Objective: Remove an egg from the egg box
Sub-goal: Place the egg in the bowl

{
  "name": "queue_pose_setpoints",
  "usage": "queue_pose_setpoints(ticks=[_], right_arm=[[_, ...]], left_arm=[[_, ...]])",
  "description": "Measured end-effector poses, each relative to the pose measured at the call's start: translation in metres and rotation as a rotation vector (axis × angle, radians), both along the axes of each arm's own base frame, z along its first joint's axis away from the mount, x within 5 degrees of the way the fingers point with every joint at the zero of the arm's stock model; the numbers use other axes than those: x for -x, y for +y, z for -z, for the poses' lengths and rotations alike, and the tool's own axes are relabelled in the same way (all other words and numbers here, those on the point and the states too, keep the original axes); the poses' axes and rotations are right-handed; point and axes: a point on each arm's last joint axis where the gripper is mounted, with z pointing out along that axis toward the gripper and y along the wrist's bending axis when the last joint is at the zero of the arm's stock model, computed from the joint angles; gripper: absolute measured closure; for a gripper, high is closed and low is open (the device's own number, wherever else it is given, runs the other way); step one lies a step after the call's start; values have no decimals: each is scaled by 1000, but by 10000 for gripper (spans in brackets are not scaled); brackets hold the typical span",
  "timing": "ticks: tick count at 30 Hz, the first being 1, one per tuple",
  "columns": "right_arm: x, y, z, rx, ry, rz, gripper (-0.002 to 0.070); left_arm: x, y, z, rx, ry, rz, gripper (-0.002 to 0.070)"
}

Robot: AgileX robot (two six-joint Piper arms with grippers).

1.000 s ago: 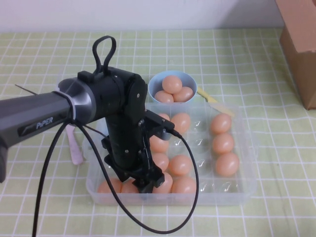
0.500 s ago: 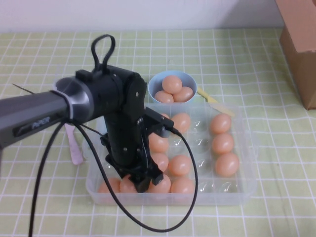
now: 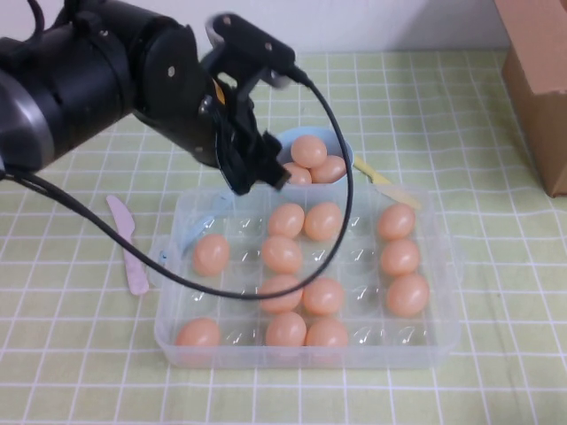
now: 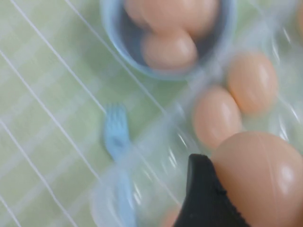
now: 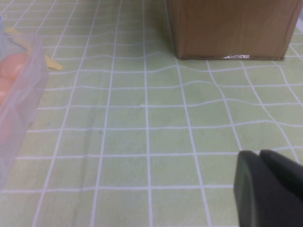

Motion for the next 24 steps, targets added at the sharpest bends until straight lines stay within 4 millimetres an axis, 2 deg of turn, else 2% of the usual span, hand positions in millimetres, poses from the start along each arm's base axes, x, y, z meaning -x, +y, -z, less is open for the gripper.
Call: queue_pose_setpoints(ticks=[5, 10, 20, 24], right_arm=[[0, 0, 0, 0, 0, 0, 694], [0, 0, 0, 0, 0, 0, 694], [0, 0, 0, 0, 0, 0, 694], [0, 0, 0, 0, 0, 0, 694]], left_arm=[[-19, -4, 9, 141, -153, -47, 320], [-35, -13, 35, 270, -241, -86, 320], [-68, -29, 85, 477, -280, -193, 320], [-75, -34, 92, 591, -313, -226, 320]])
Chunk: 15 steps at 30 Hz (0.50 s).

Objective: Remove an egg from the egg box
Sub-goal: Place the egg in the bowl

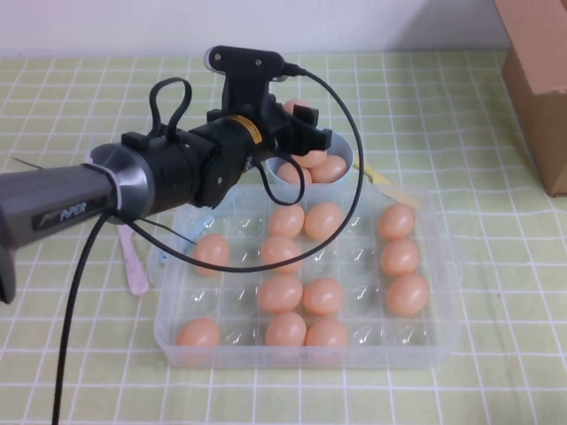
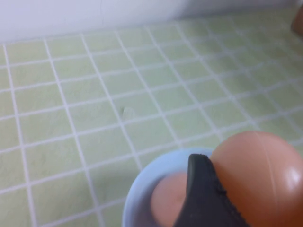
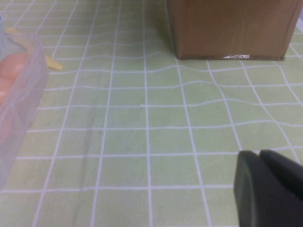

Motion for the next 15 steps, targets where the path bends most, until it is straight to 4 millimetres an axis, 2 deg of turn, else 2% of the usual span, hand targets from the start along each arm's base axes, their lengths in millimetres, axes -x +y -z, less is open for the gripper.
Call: queue_pose_setpoints(ticks=[6, 10, 15], right_arm=[[0, 0, 0, 0, 0, 0, 694], [0, 0, 0, 0, 0, 0, 694], [0, 0, 0, 0, 0, 0, 694]], left_arm=[[-4, -4, -1, 129, -29, -14, 320], [-6, -9, 7, 144, -12, 0, 320], [-4, -24, 6, 131, -20, 46, 320]])
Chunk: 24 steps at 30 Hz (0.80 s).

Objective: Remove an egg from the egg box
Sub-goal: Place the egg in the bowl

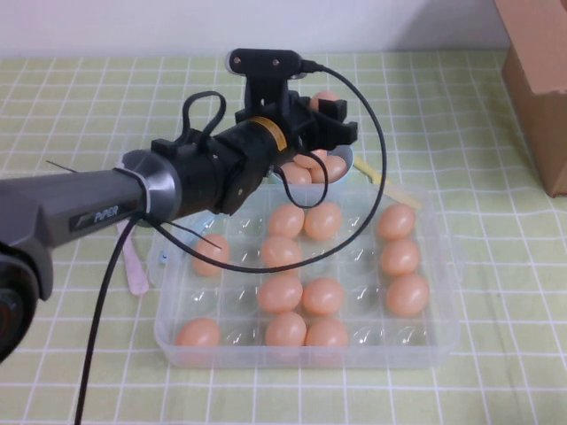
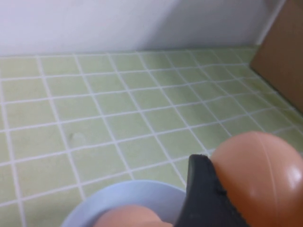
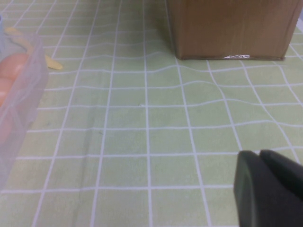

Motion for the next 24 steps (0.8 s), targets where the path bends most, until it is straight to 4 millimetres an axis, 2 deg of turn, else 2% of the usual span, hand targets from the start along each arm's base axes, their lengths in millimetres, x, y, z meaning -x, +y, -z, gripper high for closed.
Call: queue_pose_setpoints(ticks=[6, 10, 13, 24], right_arm=[[0, 0, 0, 0, 0, 0, 694], [0, 0, 0, 0, 0, 0, 694], [0, 0, 0, 0, 0, 0, 694], [0, 0, 0, 0, 0, 0, 694]], left_arm=[[6, -12, 15, -72, 32, 44, 321], [4, -11, 34, -122, 59, 52, 321], [0, -7, 39, -138, 71, 44, 321], [-7, 2, 46, -154, 77, 27, 321]])
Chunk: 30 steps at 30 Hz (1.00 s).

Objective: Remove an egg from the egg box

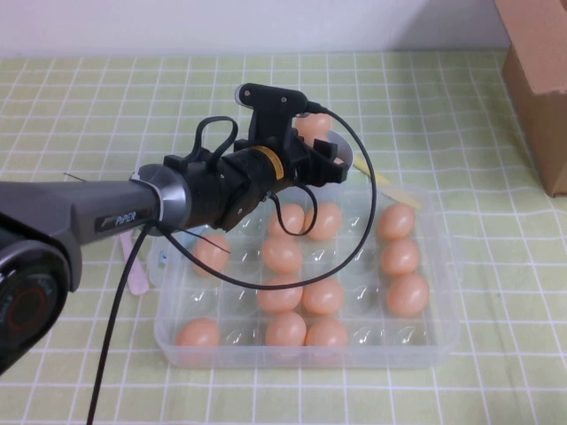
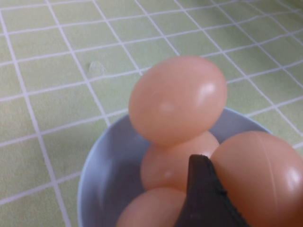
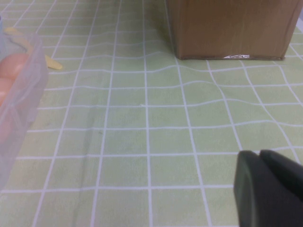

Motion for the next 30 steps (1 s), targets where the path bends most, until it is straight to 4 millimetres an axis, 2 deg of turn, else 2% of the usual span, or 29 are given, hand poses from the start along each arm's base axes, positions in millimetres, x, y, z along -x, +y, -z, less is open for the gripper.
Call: queue_pose_setpoints(ticks=[4, 10, 13, 18, 22, 24, 25, 29, 30], right_arm=[[0, 0, 0, 0, 0, 0, 694], [0, 0, 0, 0, 0, 0, 694], [0, 0, 0, 0, 0, 0, 694], [0, 0, 0, 0, 0, 0, 694], [0, 0, 0, 0, 0, 0, 694], [0, 0, 0, 0, 0, 0, 694], [0, 0, 0, 0, 0, 0, 694], [0, 0, 0, 0, 0, 0, 694], [0, 0, 0, 0, 0, 0, 694]], left_arm=[[0, 0, 0, -18, -12, 15, 316], [0, 0, 0, -27, -18, 22, 201], [1, -1, -2, -42, -29, 34, 181], [5, 3, -25, -94, -82, 53, 173], [15, 10, -56, -125, -154, 68, 176], [23, 16, -63, -131, -160, 69, 213], [29, 21, -66, -134, -159, 67, 253], [50, 41, -74, -126, -154, 55, 518], [55, 46, -76, -119, -162, 54, 564]])
